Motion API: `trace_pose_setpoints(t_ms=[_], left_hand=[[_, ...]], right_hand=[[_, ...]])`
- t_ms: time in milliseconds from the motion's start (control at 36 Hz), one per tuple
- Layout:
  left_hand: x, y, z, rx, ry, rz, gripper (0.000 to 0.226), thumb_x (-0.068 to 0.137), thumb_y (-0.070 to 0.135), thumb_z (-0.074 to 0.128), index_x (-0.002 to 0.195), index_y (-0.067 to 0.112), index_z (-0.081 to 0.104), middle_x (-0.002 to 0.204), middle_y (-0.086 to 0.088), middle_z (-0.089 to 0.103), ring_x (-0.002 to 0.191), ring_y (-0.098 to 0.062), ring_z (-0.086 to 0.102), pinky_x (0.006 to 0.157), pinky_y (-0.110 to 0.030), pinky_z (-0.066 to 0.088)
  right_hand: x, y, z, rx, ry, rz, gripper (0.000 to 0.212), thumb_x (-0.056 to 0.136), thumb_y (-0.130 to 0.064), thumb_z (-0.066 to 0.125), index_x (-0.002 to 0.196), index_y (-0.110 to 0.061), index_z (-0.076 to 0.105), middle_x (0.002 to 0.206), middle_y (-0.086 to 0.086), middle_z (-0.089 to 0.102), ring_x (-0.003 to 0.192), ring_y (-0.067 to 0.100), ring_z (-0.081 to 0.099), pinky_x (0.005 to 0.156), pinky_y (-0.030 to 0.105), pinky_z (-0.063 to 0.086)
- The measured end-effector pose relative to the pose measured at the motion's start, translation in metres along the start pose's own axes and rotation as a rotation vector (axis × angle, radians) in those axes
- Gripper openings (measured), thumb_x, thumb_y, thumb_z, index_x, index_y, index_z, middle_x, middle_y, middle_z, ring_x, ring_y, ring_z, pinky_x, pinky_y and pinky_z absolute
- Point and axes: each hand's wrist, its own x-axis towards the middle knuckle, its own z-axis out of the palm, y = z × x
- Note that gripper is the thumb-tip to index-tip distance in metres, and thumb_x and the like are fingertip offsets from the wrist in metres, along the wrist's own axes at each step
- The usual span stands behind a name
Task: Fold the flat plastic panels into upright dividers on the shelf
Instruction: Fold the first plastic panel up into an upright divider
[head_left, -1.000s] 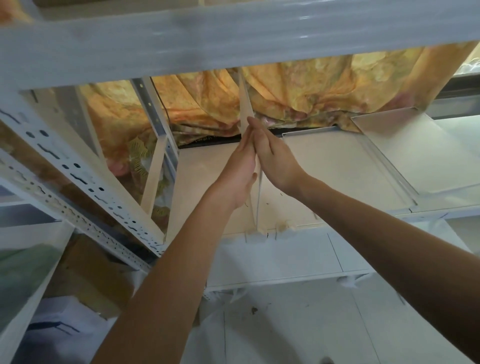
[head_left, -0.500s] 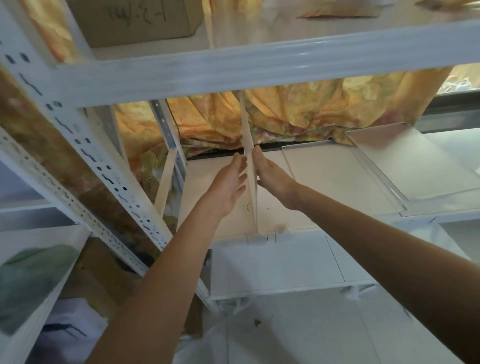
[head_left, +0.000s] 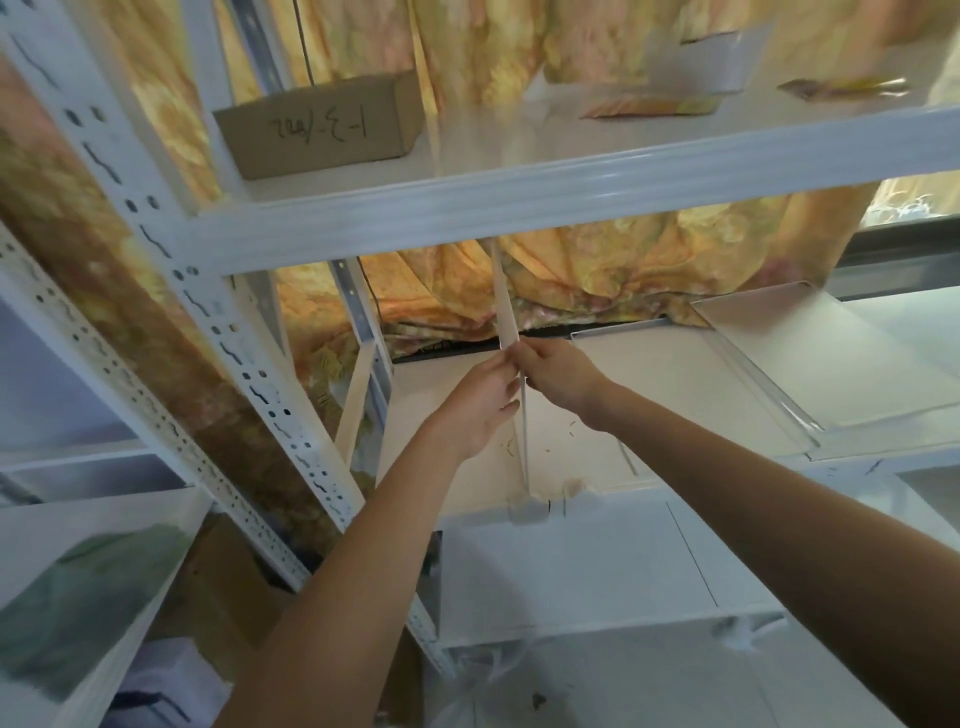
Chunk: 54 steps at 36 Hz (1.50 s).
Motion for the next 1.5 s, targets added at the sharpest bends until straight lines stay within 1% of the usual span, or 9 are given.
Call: trace_pose_setpoints(t_ms=[278, 361, 444, 556, 639, 1000, 1111, 1194, 1500], left_hand=[[0.005, -0.001, 0.025, 0.044, -0.015, 0.01, 0.027, 0.102, 0.029, 0.036, 0.123, 0.032, 0.054, 0.132, 0.01, 0.055, 0.123, -0.005, 0.049, 0.113, -0.033, 0.03], [0.004, 0.0, 0.043, 0.096, 0.0, 0.044, 0.026, 0.103, 0.026, 0.032, 0.097, 0.035, 0.056, 0.122, 0.006, 0.057, 0.113, -0.004, 0.051, 0.097, -0.022, 0.038], [0.002, 0.0, 0.046, 0.115, 0.03, 0.063, 0.028, 0.104, 0.027, 0.029, 0.116, 0.029, 0.055, 0.11, 0.01, 0.059, 0.099, 0.003, 0.052, 0.079, -0.016, 0.04], [0.002, -0.006, 0.021, 0.033, 0.043, 0.034, 0.039, 0.102, 0.033, 0.035, 0.141, 0.029, 0.041, 0.139, 0.01, 0.049, 0.127, -0.005, 0.046, 0.113, -0.032, 0.032], [0.002, -0.007, 0.008, 0.007, 0.022, 0.017, 0.041, 0.102, 0.036, 0.036, 0.143, 0.032, 0.037, 0.144, 0.012, 0.045, 0.135, -0.011, 0.04, 0.118, -0.037, 0.026], [0.009, -0.005, 0.052, 0.239, 0.039, 0.02, 0.02, 0.098, 0.046, 0.035, 0.099, 0.051, 0.054, 0.125, 0.013, 0.056, 0.128, -0.009, 0.045, 0.112, -0.031, 0.031], [0.005, -0.005, 0.034, 0.113, -0.007, 0.015, 0.031, 0.103, 0.029, 0.032, 0.128, 0.037, 0.048, 0.118, 0.017, 0.055, 0.122, -0.006, 0.048, 0.104, -0.023, 0.033], [0.007, -0.008, 0.024, 0.084, 0.023, 0.019, 0.028, 0.103, 0.028, 0.032, 0.122, 0.039, 0.049, 0.114, 0.018, 0.058, 0.117, -0.006, 0.053, 0.112, -0.027, 0.032], [0.019, -0.007, 0.069, 0.273, 0.04, 0.003, 0.033, 0.101, 0.041, 0.028, 0.123, 0.036, 0.052, 0.125, 0.005, 0.059, 0.116, -0.008, 0.053, 0.089, -0.02, 0.042]], right_hand=[[0.0, 0.009, -0.015, -0.07, 0.033, 0.027, 0.039, 0.097, -0.033, 0.035, 0.095, -0.005, 0.062, 0.098, 0.017, 0.066, 0.095, 0.036, 0.062, 0.091, 0.053, 0.051], [0.002, 0.018, -0.022, -0.041, 0.035, 0.072, 0.038, 0.094, -0.036, 0.037, 0.096, -0.012, 0.065, 0.1, 0.013, 0.068, 0.095, 0.032, 0.065, 0.089, 0.052, 0.054], [0.004, 0.019, -0.023, -0.011, 0.022, 0.076, 0.037, 0.093, -0.038, 0.038, 0.096, -0.014, 0.066, 0.101, 0.013, 0.069, 0.094, 0.029, 0.068, 0.089, 0.052, 0.054], [-0.004, -0.002, -0.009, -0.066, -0.004, 0.023, 0.041, 0.097, -0.036, 0.036, 0.095, -0.005, 0.062, 0.1, 0.02, 0.066, 0.096, 0.038, 0.062, 0.09, 0.052, 0.051], [-0.007, -0.012, -0.001, -0.14, -0.007, -0.01, 0.042, 0.103, -0.028, 0.03, 0.1, 0.002, 0.058, 0.104, 0.024, 0.065, 0.097, 0.04, 0.061, 0.081, 0.041, 0.047], [-0.009, 0.019, -0.029, -0.073, 0.098, 0.034, 0.038, 0.096, -0.027, 0.032, 0.095, -0.003, 0.062, 0.093, 0.02, 0.067, 0.093, 0.039, 0.063, 0.088, 0.054, 0.052], [-0.007, 0.005, -0.016, -0.098, 0.063, -0.011, 0.038, 0.1, -0.024, 0.031, 0.096, 0.002, 0.059, 0.101, 0.024, 0.065, 0.096, 0.04, 0.062, 0.086, 0.044, 0.05], [-0.004, 0.0, -0.01, -0.18, 0.052, -0.033, 0.039, 0.102, -0.023, 0.03, 0.1, 0.003, 0.059, 0.101, 0.023, 0.065, 0.087, 0.035, 0.059, 0.071, 0.032, 0.04], [-0.007, 0.031, -0.041, -0.196, 0.12, 0.033, 0.035, 0.102, -0.022, 0.032, 0.093, 0.0, 0.057, 0.099, 0.023, 0.066, 0.092, 0.04, 0.062, 0.084, 0.042, 0.049]])
